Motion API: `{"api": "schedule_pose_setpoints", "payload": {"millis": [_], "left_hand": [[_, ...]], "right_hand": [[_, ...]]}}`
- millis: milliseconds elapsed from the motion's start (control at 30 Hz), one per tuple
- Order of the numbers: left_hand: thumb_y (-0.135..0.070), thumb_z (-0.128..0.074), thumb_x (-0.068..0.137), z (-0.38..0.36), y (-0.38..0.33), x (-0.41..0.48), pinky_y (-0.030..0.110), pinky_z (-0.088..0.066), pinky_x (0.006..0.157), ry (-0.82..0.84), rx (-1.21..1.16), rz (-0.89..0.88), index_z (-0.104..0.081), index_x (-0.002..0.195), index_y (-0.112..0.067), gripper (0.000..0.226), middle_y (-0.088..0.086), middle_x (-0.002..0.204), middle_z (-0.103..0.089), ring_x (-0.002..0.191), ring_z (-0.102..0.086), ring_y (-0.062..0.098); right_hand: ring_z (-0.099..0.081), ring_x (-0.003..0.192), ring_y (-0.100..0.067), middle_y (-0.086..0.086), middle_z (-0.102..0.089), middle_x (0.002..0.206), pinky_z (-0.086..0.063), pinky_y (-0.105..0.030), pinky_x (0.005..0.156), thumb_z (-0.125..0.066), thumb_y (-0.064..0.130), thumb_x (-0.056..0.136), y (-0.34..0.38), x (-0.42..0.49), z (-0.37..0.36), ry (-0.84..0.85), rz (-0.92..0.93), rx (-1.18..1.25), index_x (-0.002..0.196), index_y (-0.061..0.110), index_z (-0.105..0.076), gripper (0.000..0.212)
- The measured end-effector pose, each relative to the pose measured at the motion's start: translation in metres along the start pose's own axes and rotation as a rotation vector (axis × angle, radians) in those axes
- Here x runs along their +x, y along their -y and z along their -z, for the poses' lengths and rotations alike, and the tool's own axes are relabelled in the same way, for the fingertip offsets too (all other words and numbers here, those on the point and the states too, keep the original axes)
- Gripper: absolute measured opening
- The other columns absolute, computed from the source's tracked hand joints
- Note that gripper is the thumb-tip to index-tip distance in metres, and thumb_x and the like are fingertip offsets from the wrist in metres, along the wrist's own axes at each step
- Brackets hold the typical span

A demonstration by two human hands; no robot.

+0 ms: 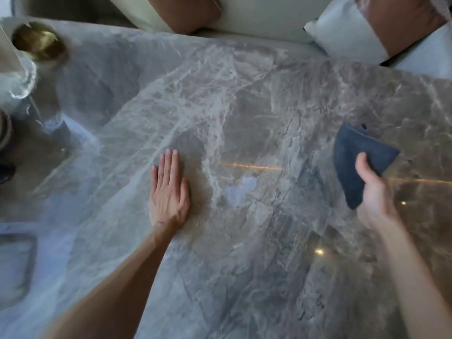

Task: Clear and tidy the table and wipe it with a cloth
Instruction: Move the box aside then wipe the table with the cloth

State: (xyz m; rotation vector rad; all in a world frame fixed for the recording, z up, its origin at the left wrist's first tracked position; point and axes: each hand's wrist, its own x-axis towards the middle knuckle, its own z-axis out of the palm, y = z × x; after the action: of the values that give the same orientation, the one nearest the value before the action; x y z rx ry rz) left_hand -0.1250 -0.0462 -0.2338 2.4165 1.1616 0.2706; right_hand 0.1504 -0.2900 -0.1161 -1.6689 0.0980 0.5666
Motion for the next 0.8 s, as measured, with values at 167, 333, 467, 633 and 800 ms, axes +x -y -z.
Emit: {"api": "schedule_pose_setpoints", "payload": {"millis": [167, 333, 467, 633, 800], "left_hand": [[-0.022, -0.029, 0.096, 0.001, -0.001, 0.000, 0.043, -0.009, 0.125, -0.012, -0.032, -0.004, -0.011, 0.155, -0.016, 0.062, 0.001, 0.164, -0.009, 0.152, -0.003, 0.011], [-0.024, -0.029, 0.096, 0.001, -0.001, 0.000, 0.041, -0.005, 0.126, -0.017, -0.063, 0.000, -0.007, 0.155, -0.020, 0.064, -0.002, 0.164, -0.008, 0.152, 0.000, 0.006], [-0.023, -0.030, 0.096, 0.002, -0.003, -0.001, 0.041, -0.006, 0.126, -0.022, -0.093, -0.001, -0.009, 0.155, -0.019, 0.063, -0.002, 0.164, -0.012, 0.152, -0.003, 0.006], [-0.022, -0.030, 0.096, 0.002, -0.002, -0.002, 0.041, -0.008, 0.125, -0.033, -0.101, 0.002, -0.012, 0.155, -0.019, 0.062, -0.004, 0.163, -0.017, 0.151, -0.008, 0.006], [-0.019, -0.032, 0.097, 0.003, -0.003, -0.002, 0.040, -0.006, 0.126, -0.044, -0.100, -0.008, -0.011, 0.155, -0.020, 0.061, -0.005, 0.163, -0.017, 0.151, -0.007, 0.005]], "right_hand": [[-0.029, 0.143, -0.020, -0.007, -0.030, 0.157, -0.020, -0.033, 0.120, -0.044, 0.058, 0.093, -0.054, 0.022, -0.060, 0.114, -0.048, -0.671, 0.149, 0.018, -0.032, 0.070], [0.007, 0.150, -0.020, 0.003, 0.003, 0.163, 0.000, -0.035, 0.120, -0.041, 0.052, 0.096, -0.094, -0.008, -0.109, 0.195, -0.007, -0.621, 0.153, 0.031, -0.012, 0.067], [0.025, 0.140, 0.003, 0.033, 0.012, 0.153, 0.007, -0.040, 0.120, -0.029, 0.056, 0.091, -0.107, -0.041, -0.133, 0.400, 0.176, -0.806, 0.152, 0.037, -0.010, 0.067], [0.040, 0.112, 0.031, 0.045, 0.021, 0.135, 0.015, -0.033, 0.118, -0.024, 0.054, 0.090, -0.128, -0.072, -0.151, 0.433, 0.324, -0.931, 0.154, 0.029, -0.008, 0.070], [0.018, 0.149, -0.010, 0.010, 0.005, 0.163, 0.011, -0.044, 0.121, -0.013, 0.062, 0.092, -0.149, -0.096, -0.156, 0.433, 0.546, -1.268, 0.153, 0.034, 0.006, 0.070]]}}
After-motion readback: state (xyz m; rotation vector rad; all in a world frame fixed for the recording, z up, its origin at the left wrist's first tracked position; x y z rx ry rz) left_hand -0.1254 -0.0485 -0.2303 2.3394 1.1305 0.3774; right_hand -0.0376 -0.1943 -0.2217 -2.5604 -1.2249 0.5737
